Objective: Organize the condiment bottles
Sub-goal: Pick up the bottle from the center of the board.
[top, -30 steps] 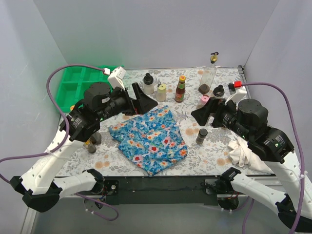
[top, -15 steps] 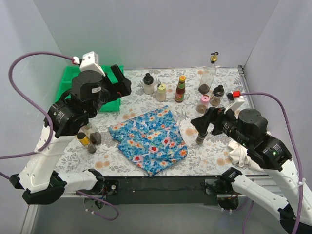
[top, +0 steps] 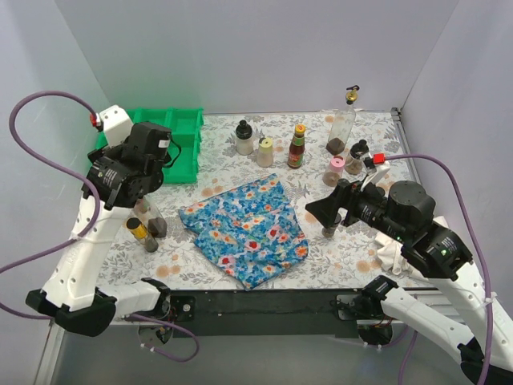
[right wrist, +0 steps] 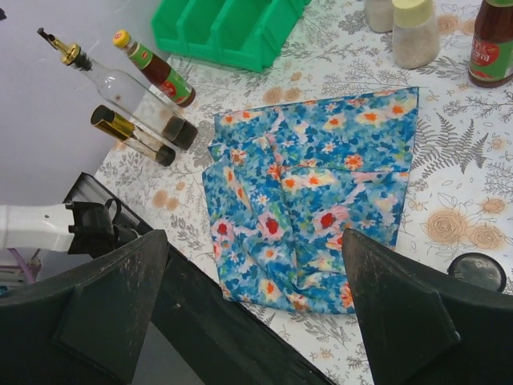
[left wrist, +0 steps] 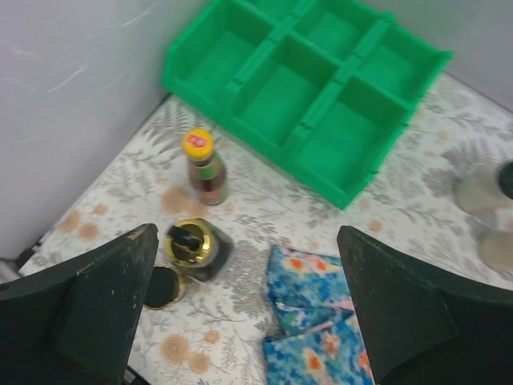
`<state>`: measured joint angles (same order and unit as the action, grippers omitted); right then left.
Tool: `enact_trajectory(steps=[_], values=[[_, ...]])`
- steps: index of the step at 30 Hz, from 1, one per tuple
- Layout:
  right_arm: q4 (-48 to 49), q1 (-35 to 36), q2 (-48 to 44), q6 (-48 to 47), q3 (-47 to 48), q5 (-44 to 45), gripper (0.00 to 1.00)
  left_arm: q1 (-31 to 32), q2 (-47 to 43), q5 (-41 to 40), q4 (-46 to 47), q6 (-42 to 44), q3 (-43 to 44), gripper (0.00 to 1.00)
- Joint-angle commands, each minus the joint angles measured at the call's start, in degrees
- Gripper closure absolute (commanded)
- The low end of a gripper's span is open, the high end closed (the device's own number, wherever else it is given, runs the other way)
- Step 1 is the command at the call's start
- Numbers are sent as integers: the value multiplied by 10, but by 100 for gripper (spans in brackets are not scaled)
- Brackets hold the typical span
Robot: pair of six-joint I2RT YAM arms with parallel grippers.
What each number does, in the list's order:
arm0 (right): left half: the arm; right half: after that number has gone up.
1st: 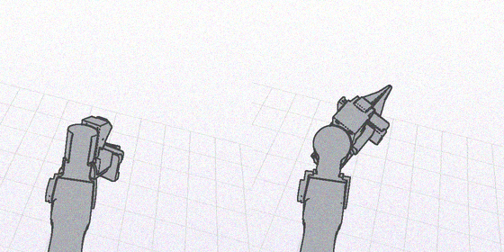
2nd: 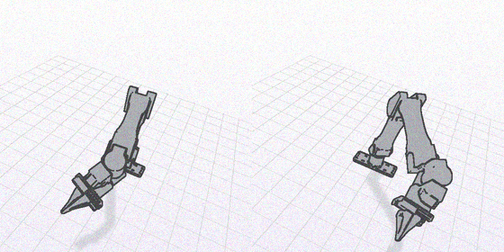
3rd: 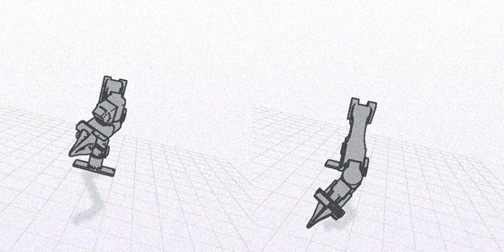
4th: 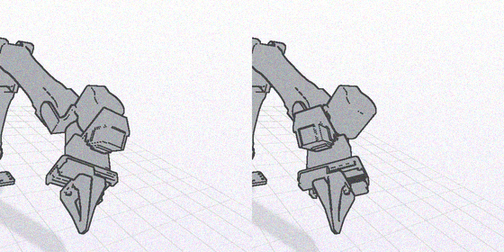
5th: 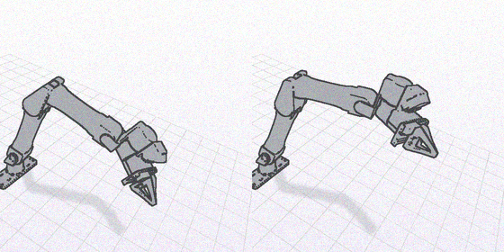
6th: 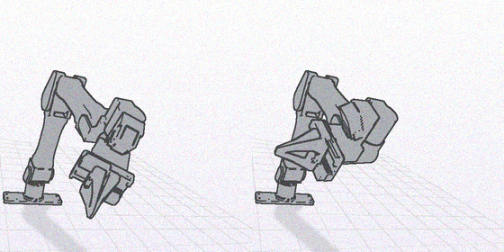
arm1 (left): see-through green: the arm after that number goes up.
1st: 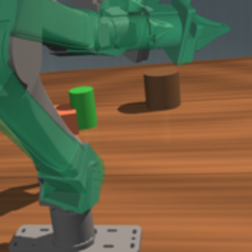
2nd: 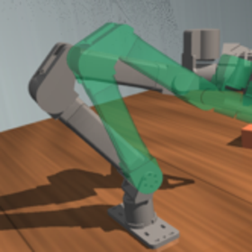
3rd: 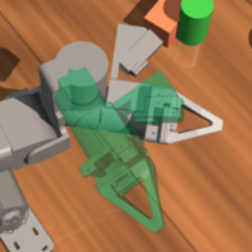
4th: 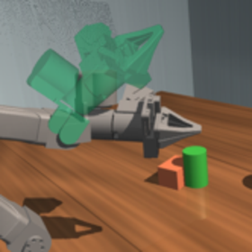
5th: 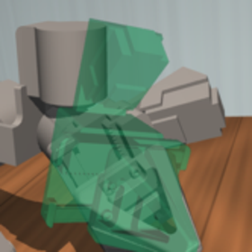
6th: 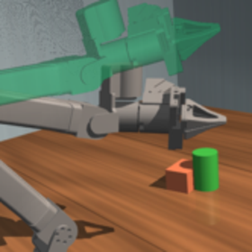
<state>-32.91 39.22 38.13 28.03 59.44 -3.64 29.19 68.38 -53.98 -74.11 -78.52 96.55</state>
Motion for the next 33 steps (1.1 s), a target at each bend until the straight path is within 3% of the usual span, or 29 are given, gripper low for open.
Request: enact_trajectory(steps=[1, 7, 11, 20, 24, 33], values=[[33, -2, -11, -18, 5, -16, 2, -76, -52, -4, 8, -10, -55, 4], [33, -2, -20, -18, 0, -17, 2, -90, -67, -18, 0, -53, -98, 4], [33, -2, -24, -17, -3, -19, 2, -92, -83, 15, 40, -51, -163, 6], [33, -2, -24, -21, 1, -19, 3, -96, -93, 0, 54, -138, -248, 11], [37, -2, -25, -23, -1, -19, 3, -98, -103, -22, 81, -141, -282, 16], [38, -1, -31, -32, -6, -12, 3, -104, -112, -19, 142, -127, -345, 12]])
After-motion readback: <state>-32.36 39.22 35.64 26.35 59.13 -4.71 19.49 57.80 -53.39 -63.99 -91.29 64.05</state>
